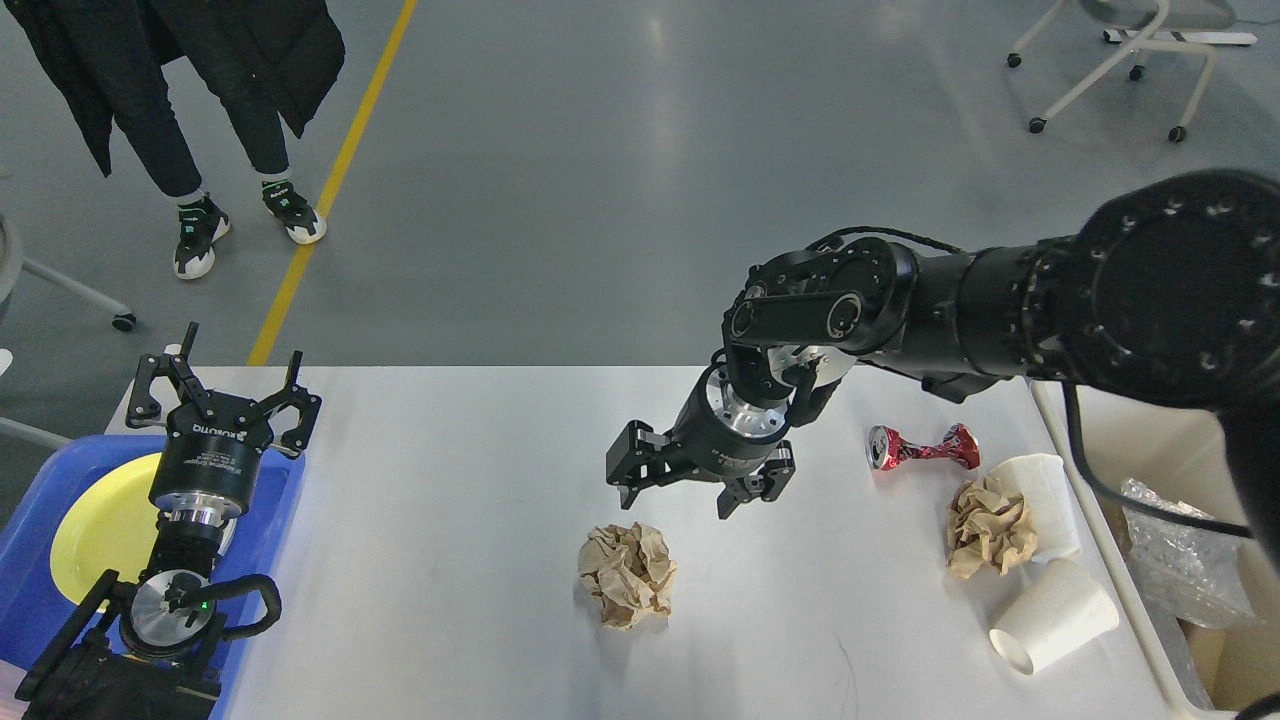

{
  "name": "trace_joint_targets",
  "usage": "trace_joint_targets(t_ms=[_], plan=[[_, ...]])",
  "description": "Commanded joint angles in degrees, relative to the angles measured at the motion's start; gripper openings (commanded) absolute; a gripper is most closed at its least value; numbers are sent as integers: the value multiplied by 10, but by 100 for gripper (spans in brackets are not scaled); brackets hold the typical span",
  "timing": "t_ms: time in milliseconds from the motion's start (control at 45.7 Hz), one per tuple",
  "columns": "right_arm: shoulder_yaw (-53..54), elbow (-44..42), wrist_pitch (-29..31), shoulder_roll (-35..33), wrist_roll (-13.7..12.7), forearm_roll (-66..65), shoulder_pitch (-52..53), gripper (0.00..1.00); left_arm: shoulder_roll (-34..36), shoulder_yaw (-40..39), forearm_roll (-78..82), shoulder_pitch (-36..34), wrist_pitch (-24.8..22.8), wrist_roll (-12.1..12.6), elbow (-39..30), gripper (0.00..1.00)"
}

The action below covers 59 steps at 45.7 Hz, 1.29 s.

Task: Tidy desktop
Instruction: 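Lower the right gripper and grasp the crumpled brown paper ball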

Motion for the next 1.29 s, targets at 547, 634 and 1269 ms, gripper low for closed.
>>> trace_joint_targets(t_ms=[547, 634, 1269], plan=[[121, -53, -204, 33, 1, -138, -203, 100, 0, 0, 0, 0, -1, 0, 0, 96], [121, -62, -226, 33, 1, -138, -215, 100, 0, 0, 0, 0, -1, 0, 0, 96], [130, -85, -310, 27, 3, -169, -286, 84, 0, 0, 0, 0, -1, 0, 0, 96]])
